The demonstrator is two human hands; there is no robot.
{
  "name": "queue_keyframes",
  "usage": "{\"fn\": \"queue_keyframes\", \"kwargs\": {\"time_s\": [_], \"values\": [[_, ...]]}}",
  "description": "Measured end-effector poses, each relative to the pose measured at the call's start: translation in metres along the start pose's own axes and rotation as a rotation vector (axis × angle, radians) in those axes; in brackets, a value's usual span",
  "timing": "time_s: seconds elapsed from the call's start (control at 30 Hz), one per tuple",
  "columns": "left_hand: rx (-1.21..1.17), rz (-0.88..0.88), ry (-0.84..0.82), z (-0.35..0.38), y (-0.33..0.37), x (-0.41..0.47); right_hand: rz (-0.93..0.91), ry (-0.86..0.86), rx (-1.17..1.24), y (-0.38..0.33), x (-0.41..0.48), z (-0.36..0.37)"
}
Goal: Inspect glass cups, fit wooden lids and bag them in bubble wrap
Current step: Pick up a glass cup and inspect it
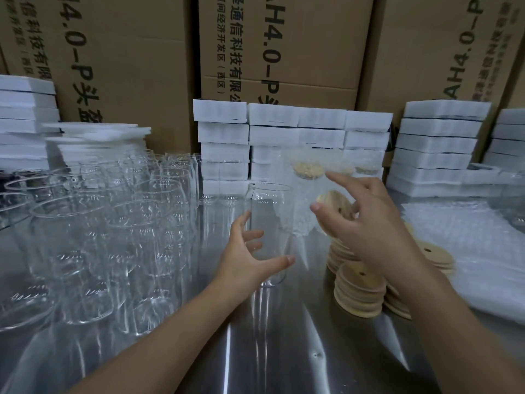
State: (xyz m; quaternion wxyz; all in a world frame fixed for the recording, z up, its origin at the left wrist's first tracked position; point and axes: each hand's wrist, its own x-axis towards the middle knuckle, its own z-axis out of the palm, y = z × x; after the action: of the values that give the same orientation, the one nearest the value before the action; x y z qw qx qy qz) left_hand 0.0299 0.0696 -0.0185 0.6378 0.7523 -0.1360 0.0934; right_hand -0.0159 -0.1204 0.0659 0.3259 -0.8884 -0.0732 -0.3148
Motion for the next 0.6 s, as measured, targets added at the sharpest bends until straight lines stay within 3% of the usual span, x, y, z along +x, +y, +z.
{"fn": "queue_keyframes", "kwargs": {"time_s": [0.3,0.6], "values": [[0.117,0.066,-0.067,0.003,-0.001,-0.003,-0.092,0.317,0.404,-0.016,-0.006,0.007],[0.155,0.112,-0.178,0.007,0.006,-0.011,-0.045,0.12,0.536,-0.008,-0.005,0.023]]}}
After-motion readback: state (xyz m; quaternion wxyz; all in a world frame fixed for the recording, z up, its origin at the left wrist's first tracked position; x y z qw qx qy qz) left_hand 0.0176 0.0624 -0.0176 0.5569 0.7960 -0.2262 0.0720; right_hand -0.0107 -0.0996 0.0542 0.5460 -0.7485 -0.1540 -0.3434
